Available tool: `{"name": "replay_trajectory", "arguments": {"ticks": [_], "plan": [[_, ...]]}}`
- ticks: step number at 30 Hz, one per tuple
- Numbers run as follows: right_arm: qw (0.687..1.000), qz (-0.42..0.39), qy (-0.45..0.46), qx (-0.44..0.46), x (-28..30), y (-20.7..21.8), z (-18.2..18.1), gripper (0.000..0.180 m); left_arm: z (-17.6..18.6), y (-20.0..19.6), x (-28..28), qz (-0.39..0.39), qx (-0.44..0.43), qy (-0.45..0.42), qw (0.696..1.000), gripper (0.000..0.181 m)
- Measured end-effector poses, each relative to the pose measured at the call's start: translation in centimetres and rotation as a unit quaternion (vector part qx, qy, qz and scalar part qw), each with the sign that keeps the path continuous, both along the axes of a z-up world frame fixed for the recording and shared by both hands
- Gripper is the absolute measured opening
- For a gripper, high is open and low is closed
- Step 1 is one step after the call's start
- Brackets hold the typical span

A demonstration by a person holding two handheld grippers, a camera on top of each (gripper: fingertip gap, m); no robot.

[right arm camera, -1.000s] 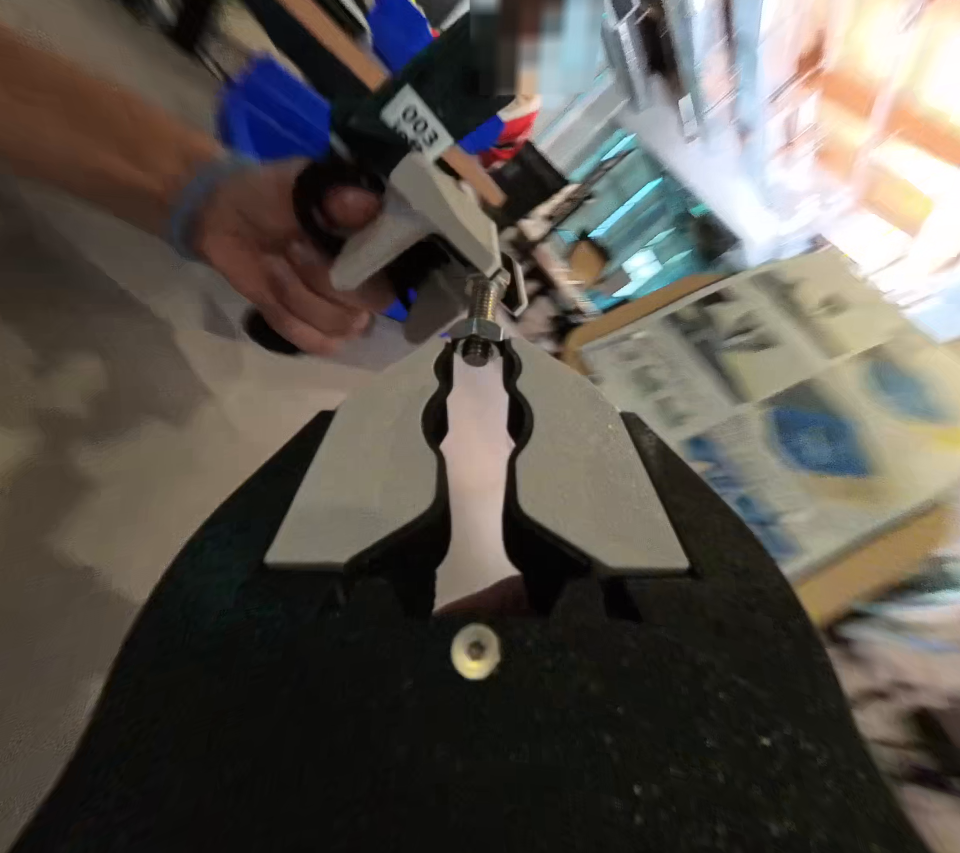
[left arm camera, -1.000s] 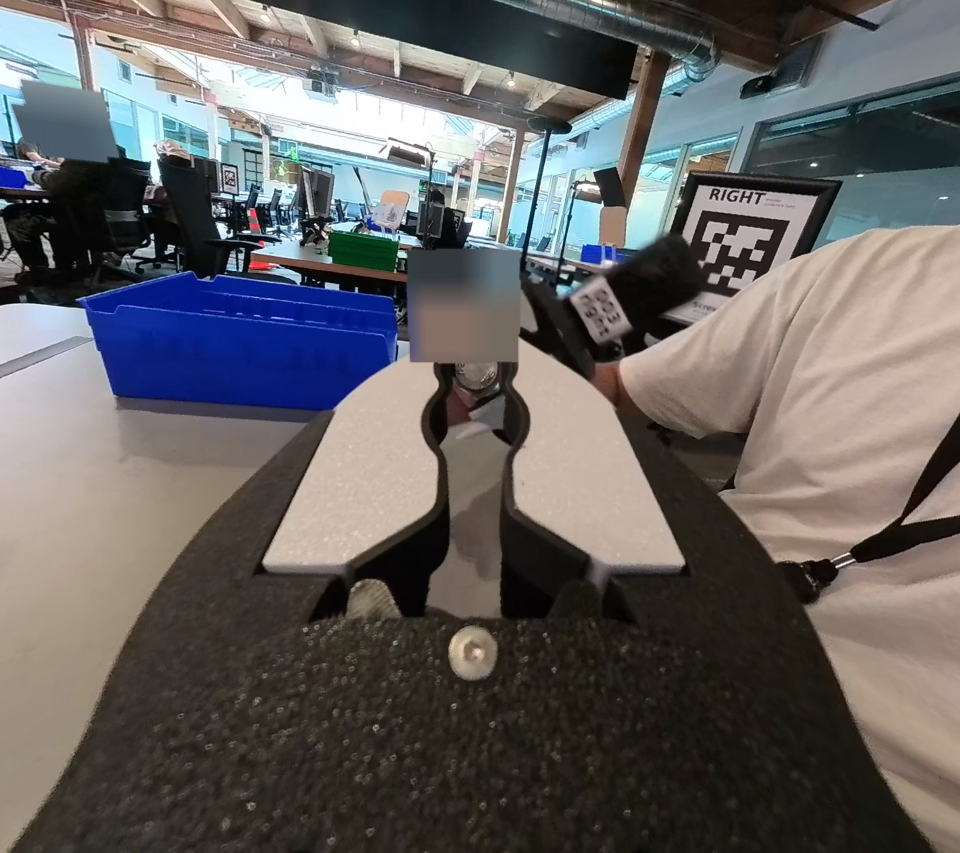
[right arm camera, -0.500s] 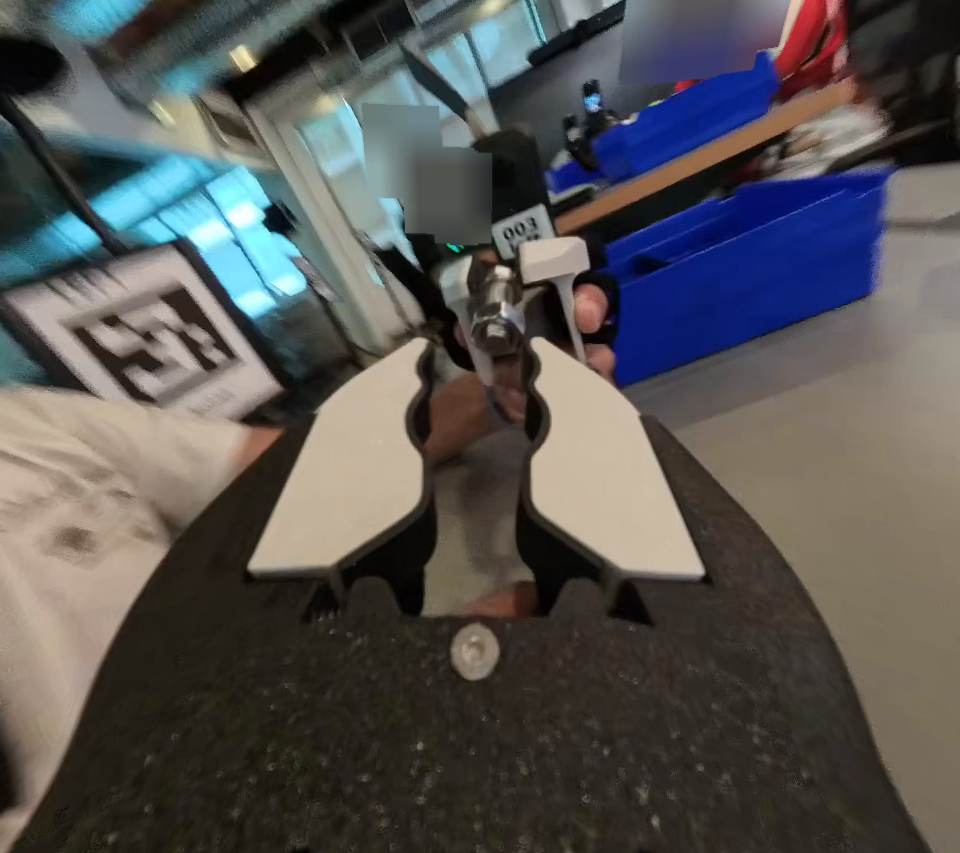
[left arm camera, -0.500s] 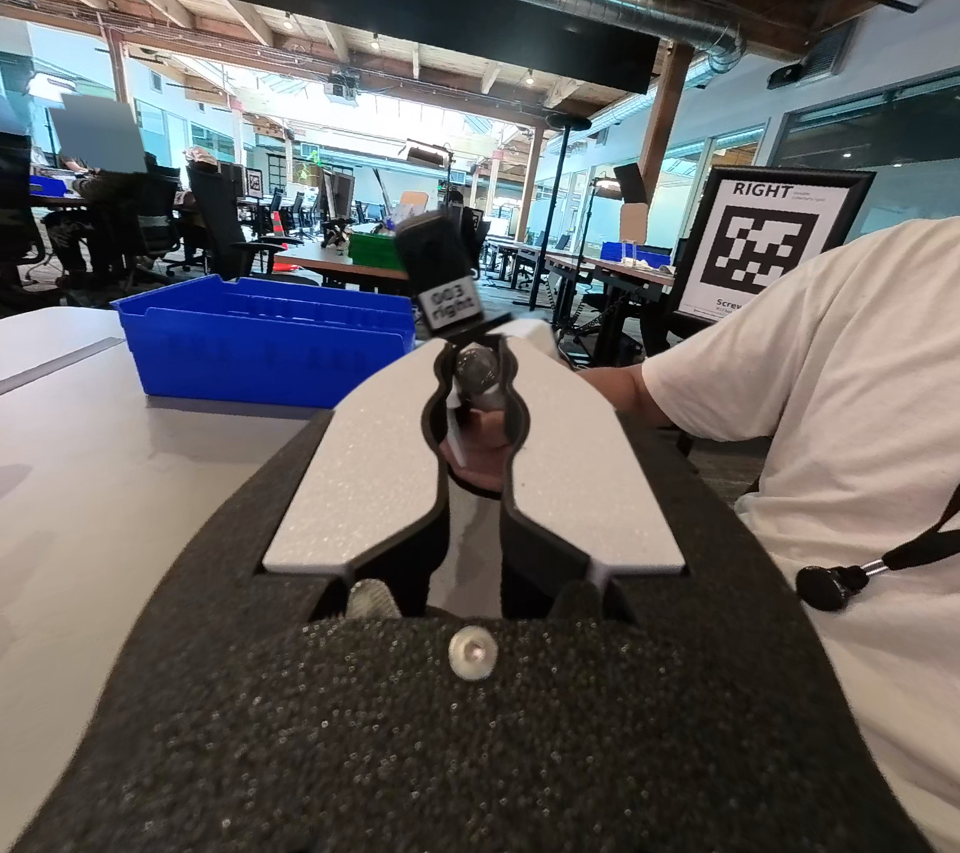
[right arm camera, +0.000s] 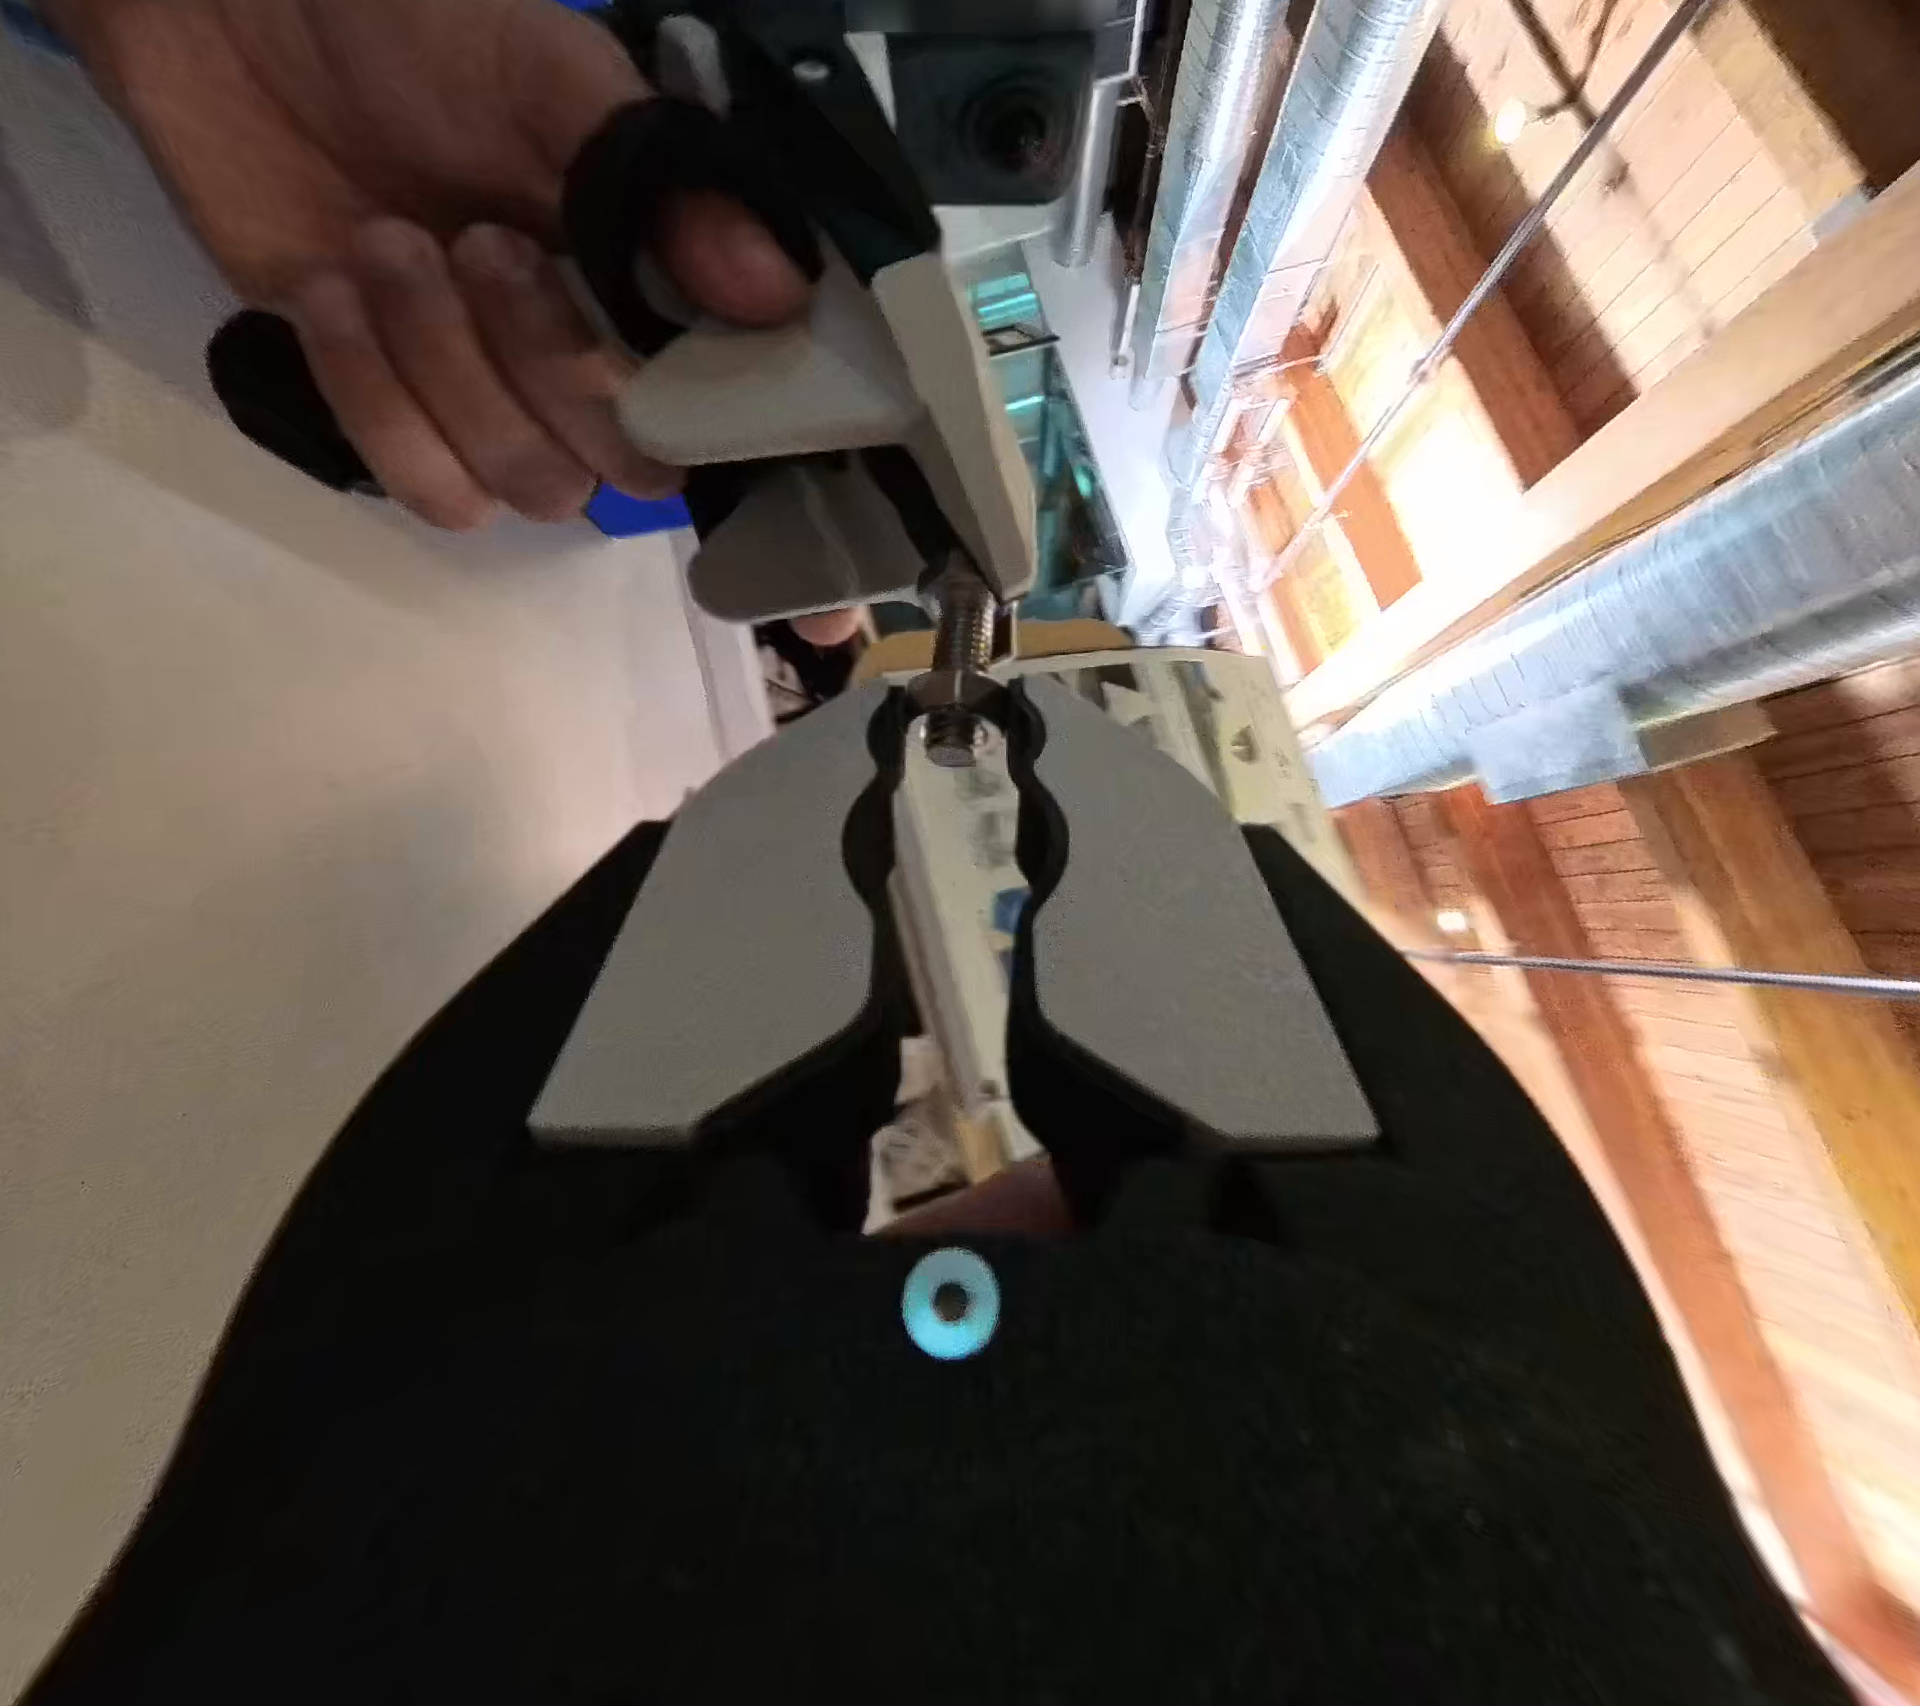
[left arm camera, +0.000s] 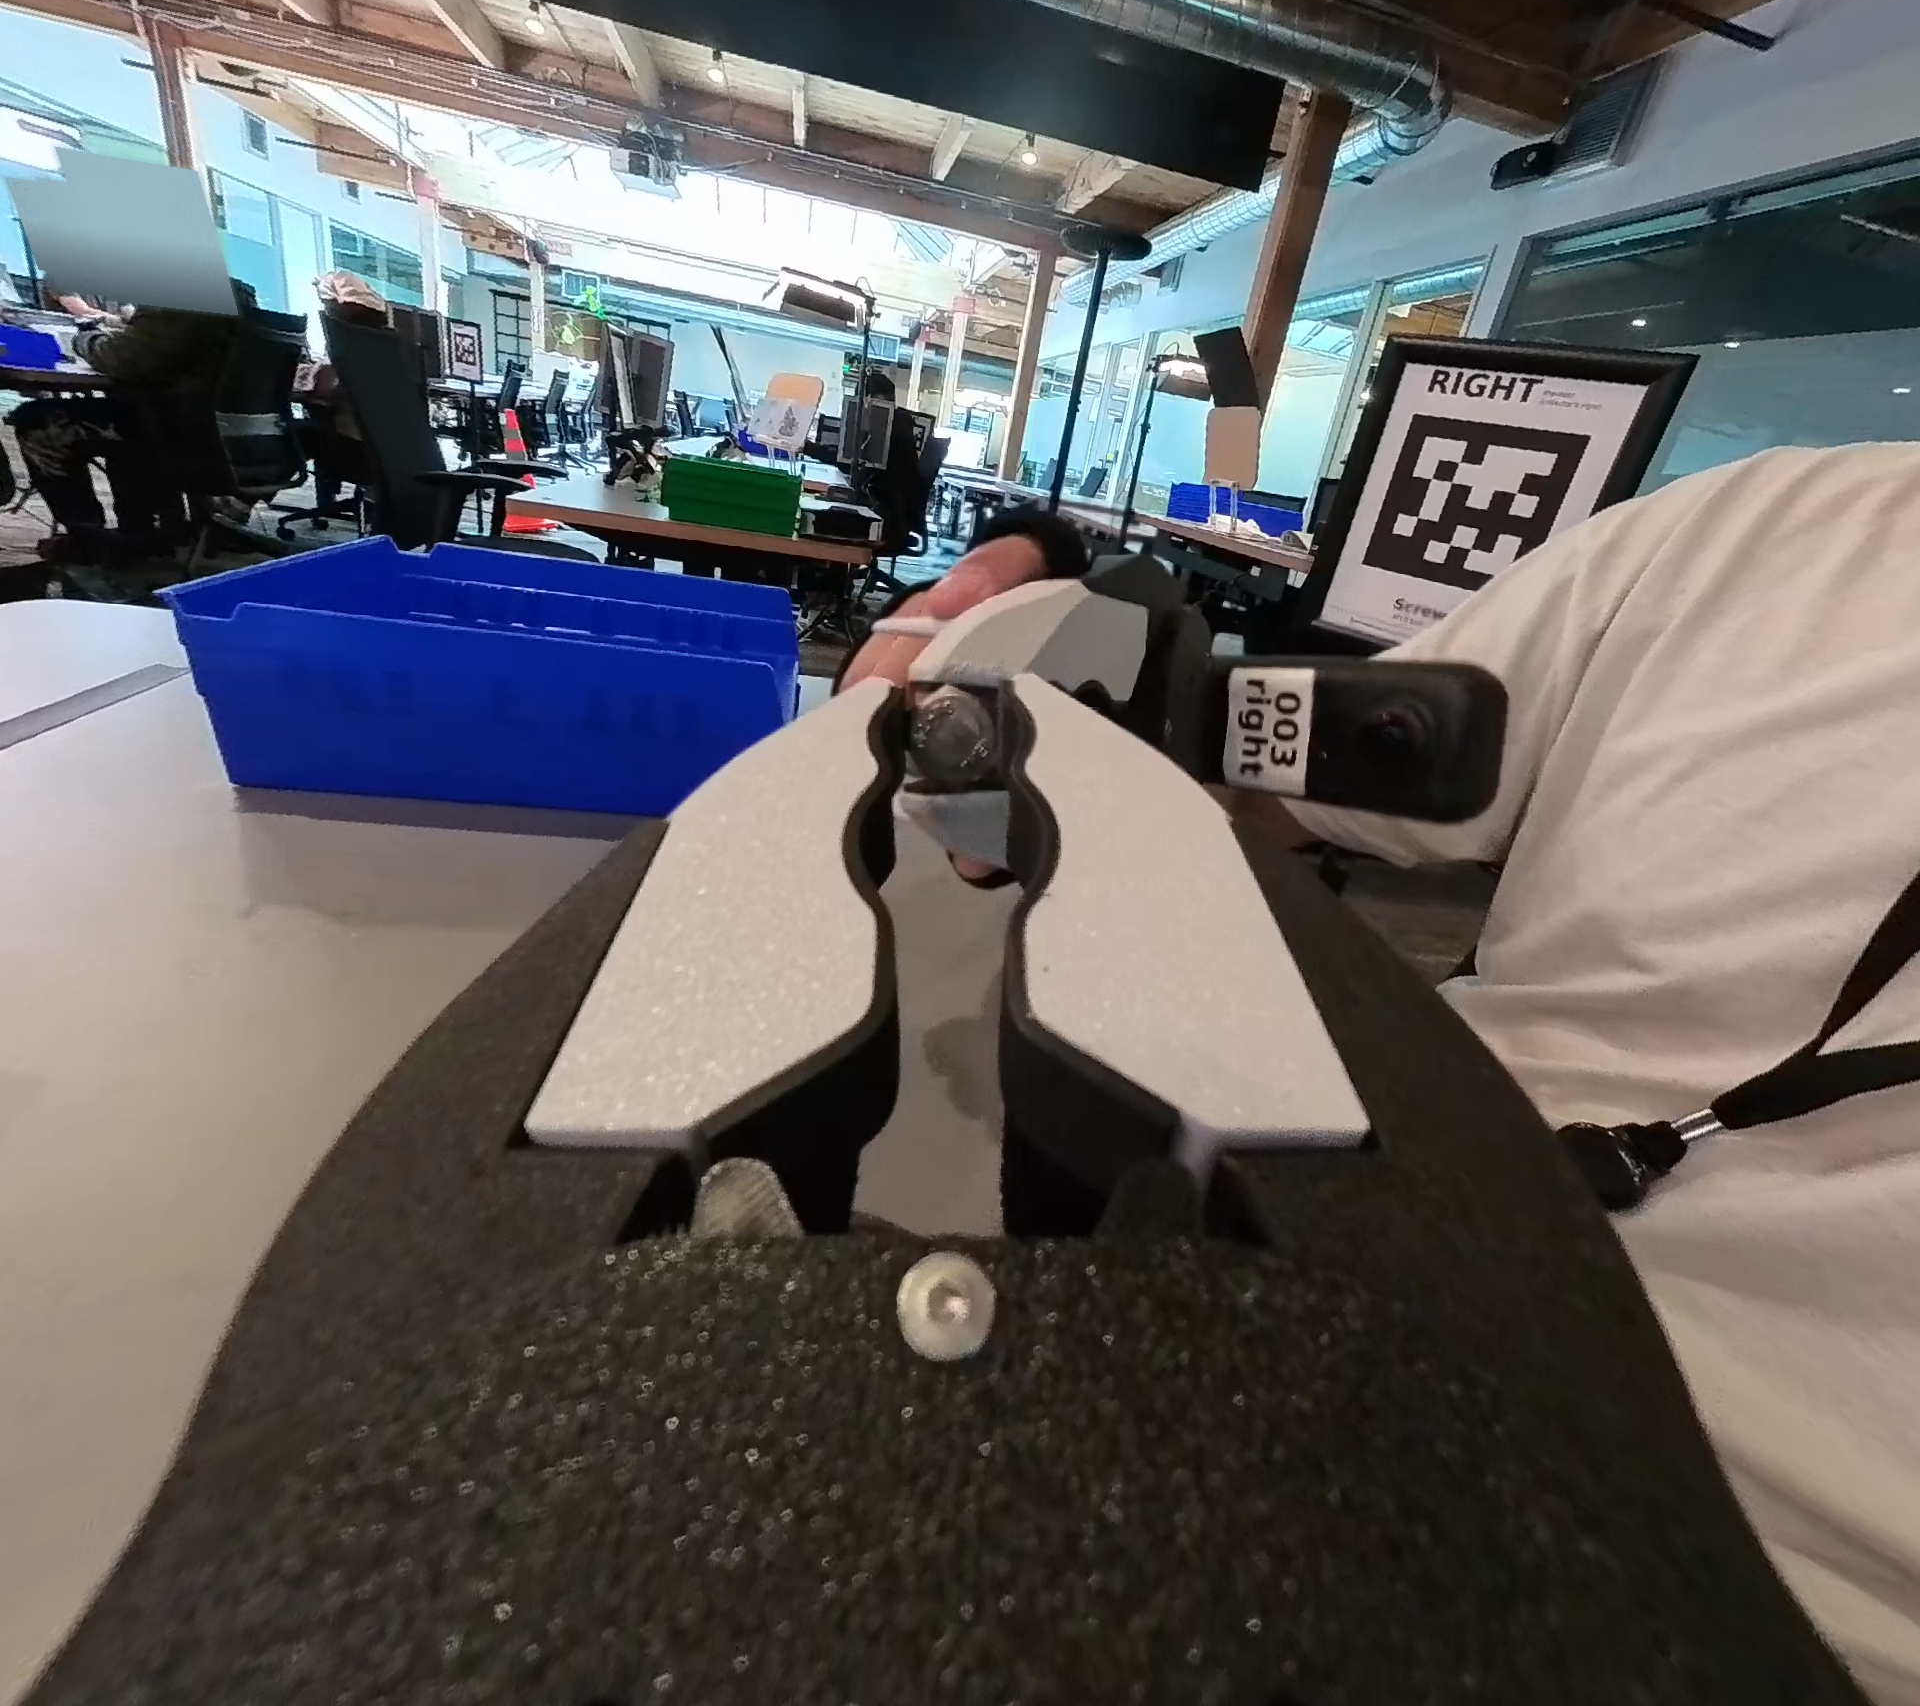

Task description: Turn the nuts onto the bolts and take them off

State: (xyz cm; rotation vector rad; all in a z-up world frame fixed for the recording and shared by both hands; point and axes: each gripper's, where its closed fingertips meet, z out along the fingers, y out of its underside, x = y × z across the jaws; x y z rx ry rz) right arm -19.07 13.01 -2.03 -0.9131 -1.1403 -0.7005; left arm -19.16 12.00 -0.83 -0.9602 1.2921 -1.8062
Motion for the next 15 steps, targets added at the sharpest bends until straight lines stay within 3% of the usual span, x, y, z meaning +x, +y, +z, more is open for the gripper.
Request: {"name": "replay_trajectory", "arguments": {"ticks": [3,5,6,8,12,14,15], "plan": [[0.99,0.049,0.092,-0.1,-0.3,0.1,-0.2,0.018,0.1,0.1,-0.1,0.0,-0.001,-0.003,1.0,0.016],[0.949,0.109,0.192,-0.224,-0.6,0.0,-0.4,0.018,0.2,0.2,-0.2,0.004,0.0,-0.005,1.0,0.016],[0.91,0.145,0.252,-0.295,-0.8,-0.1,-0.4,0.018,0.3,0.1,-0.2,0.004,0.0,-0.006,1.0,0.016],[0.801,0.218,0.364,-0.423,-1.0,-0.5,0.0,0.018,0.5,0.1,-0.3,0.003,0.0,-0.009,1.0,0.016],[0.496,0.321,0.525,-0.613,-0.9,-0.7,0.8,0.018,0.5,0.3,-0.1,0.017,0.008,-0.009,1.0,0.016],[0.42,0.339,0.54,-0.646,-1.1,-0.8,0.3,0.018,0.3,0.4,-0.1,0.017,0.01,-0.004,1.0,0.016],[0.414,0.346,0.537,-0.649,-1.2,-0.9,0.2,0.018,0.2,0.4,-0.2,0.015,0.01,-0.003,1.0,0.016]]}}
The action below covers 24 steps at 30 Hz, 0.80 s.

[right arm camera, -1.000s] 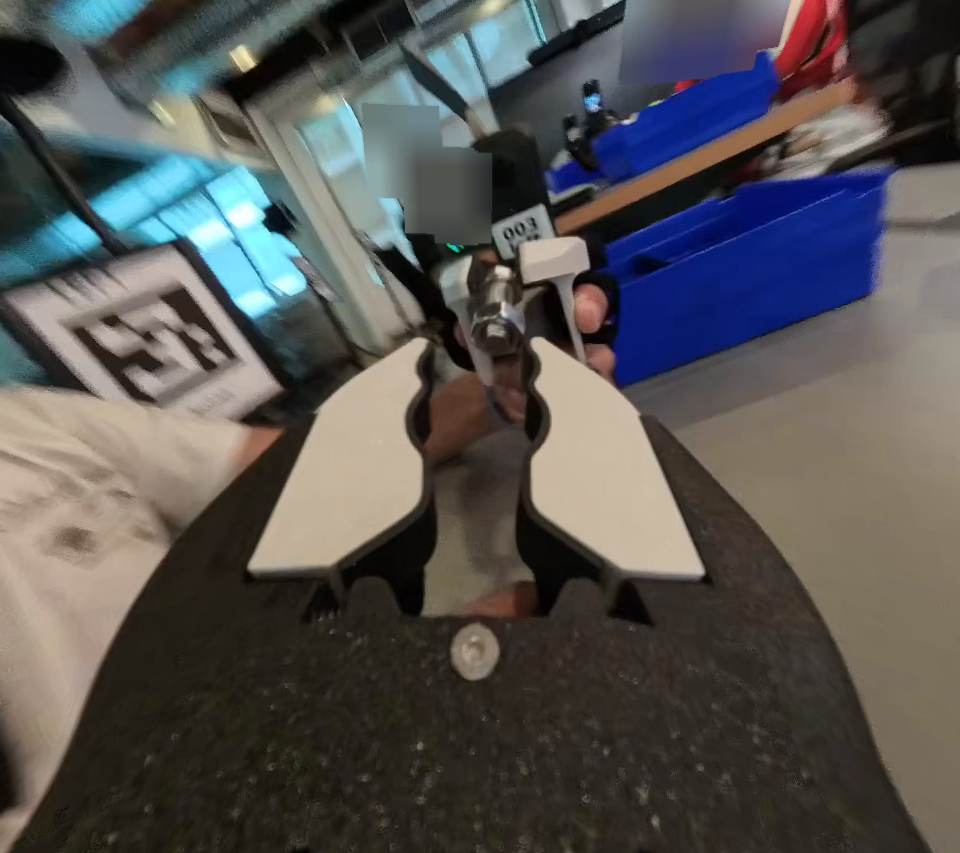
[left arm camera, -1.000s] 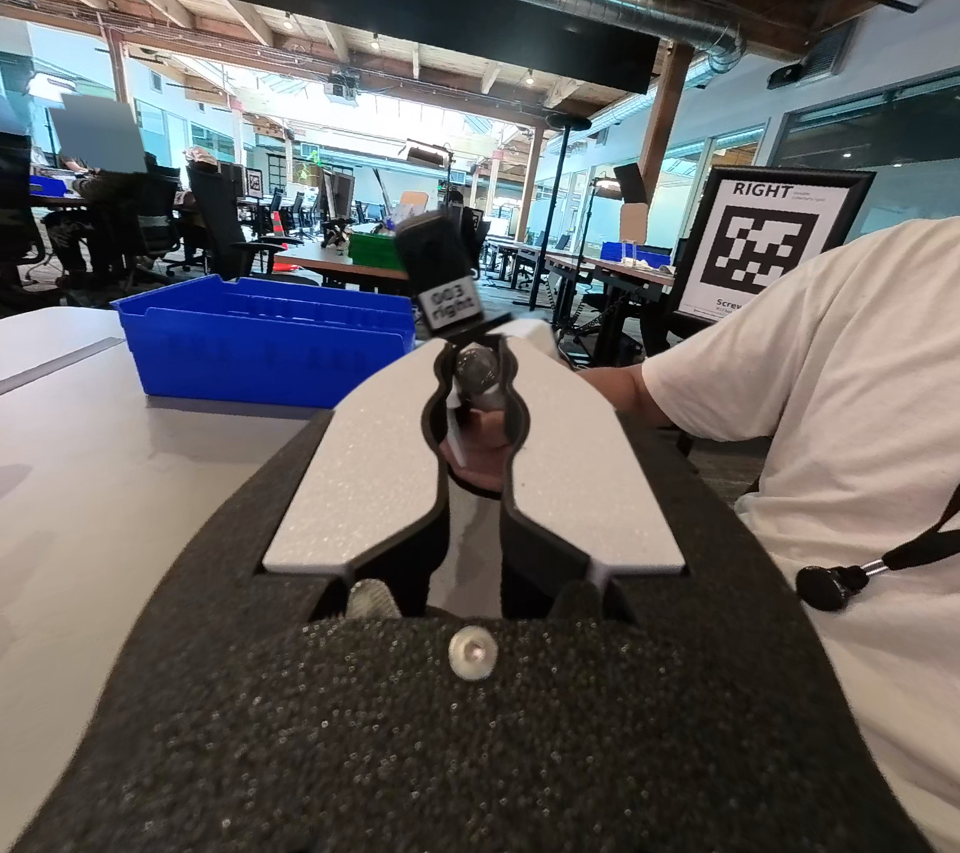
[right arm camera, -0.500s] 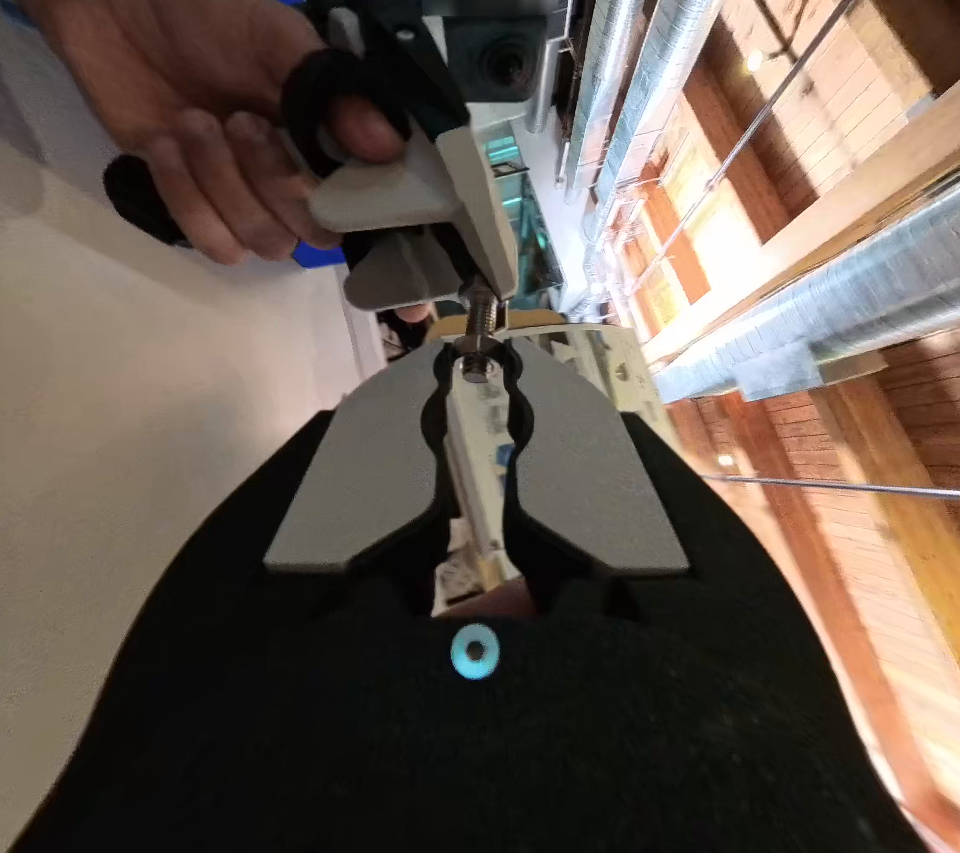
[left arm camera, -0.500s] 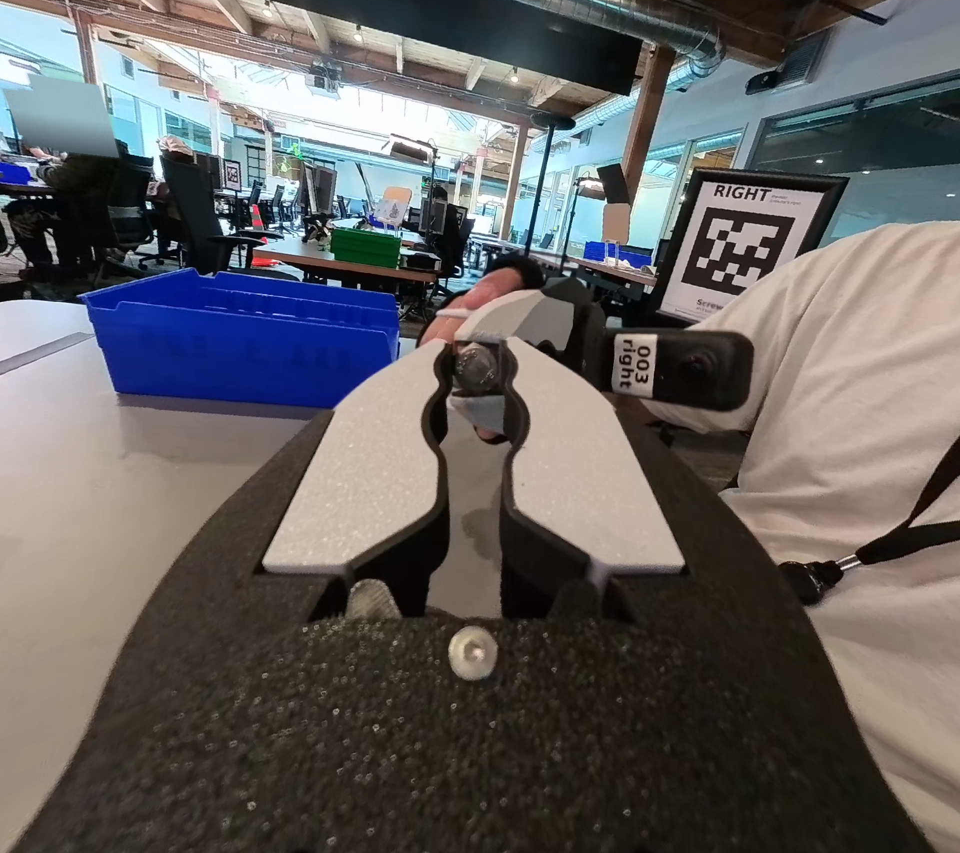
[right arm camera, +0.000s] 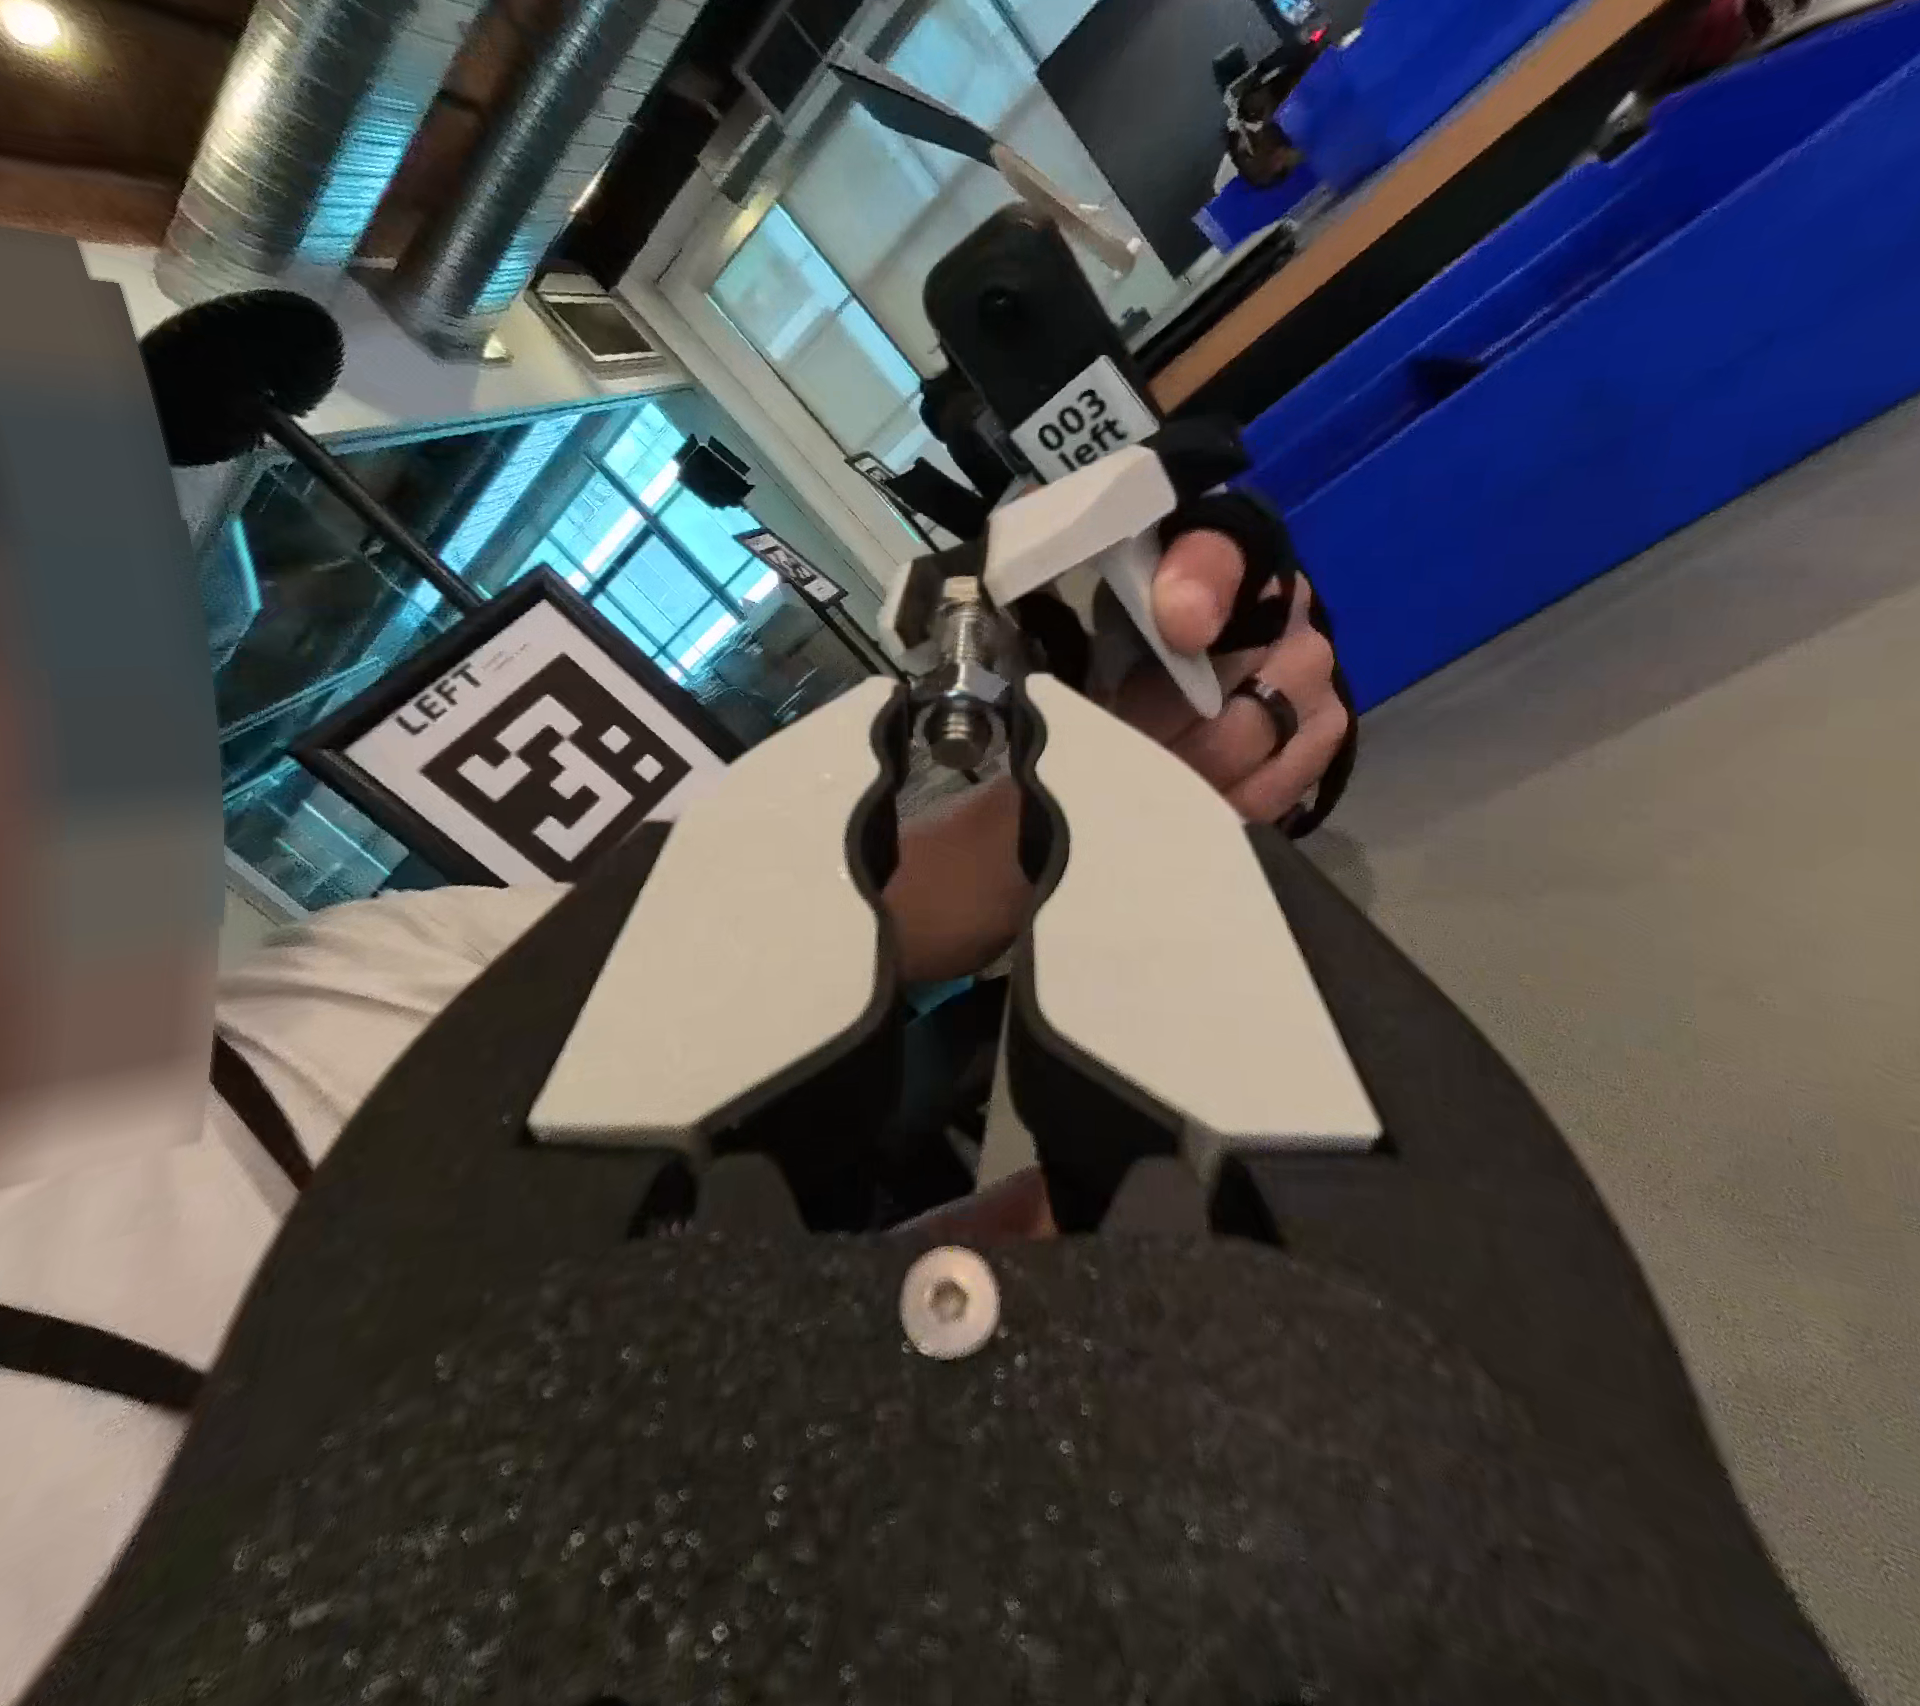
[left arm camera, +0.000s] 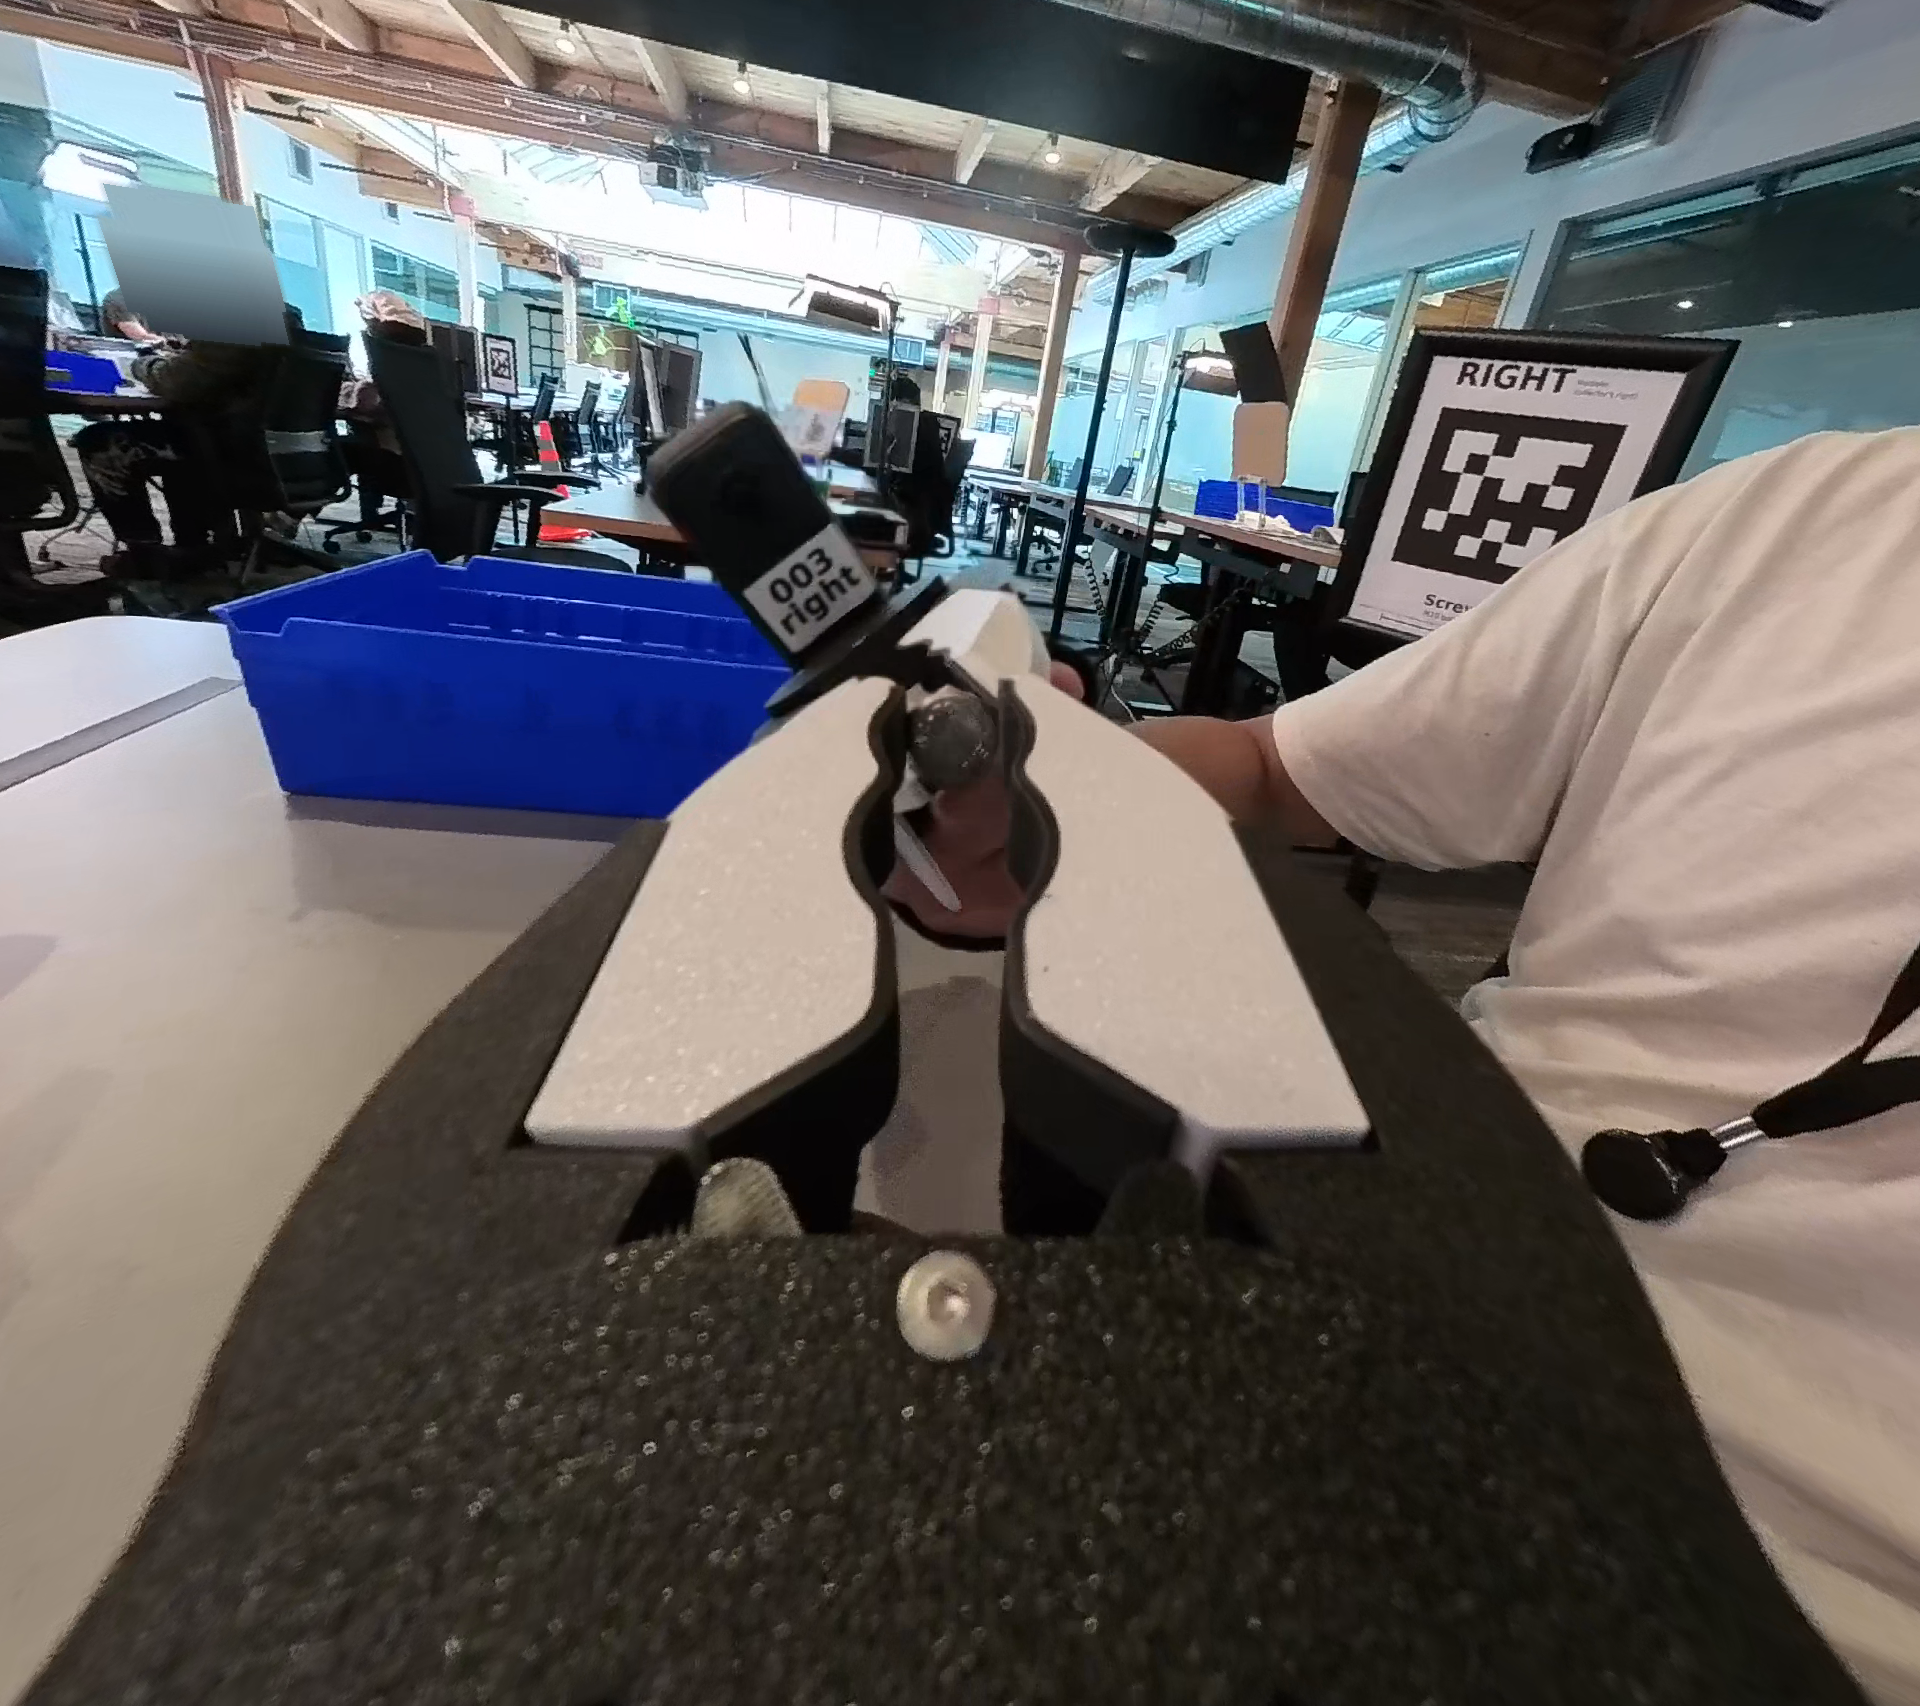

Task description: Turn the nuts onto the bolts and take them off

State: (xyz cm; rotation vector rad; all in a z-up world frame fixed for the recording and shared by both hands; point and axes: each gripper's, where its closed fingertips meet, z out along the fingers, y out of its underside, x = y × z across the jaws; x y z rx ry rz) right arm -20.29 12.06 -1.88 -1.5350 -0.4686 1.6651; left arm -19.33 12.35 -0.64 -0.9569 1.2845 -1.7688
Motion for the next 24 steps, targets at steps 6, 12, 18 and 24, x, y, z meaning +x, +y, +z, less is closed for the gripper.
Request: {"name": "replay_trajectory", "arguments": {"ticks": [6,12,18,24], "plan": [[0.908,-0.161,-0.248,0.296,0.1,0.0,-2.8,0.052,0.2,0.1,-0.1,-0.002,-0.004,-0.005,1.0,0.016],[0.526,-0.355,-0.511,0.579,2.2,1.4,-0.8,0.044,0.3,0.2,-0.3,-0.008,-0.013,-0.005,1.0,0.016],[0.389,-0.347,-0.546,0.656,0.5,0.8,0.7,0.029,0.1,-0.5,-0.3,-0.028,-0.014,-0.001,1.0,0.016],[0.612,-0.303,-0.469,0.56,0.2,0.7,0.4,0.018,0.3,-0.6,-0.4,-0.026,-0.01,-0.004,1.0,0.016]]}}
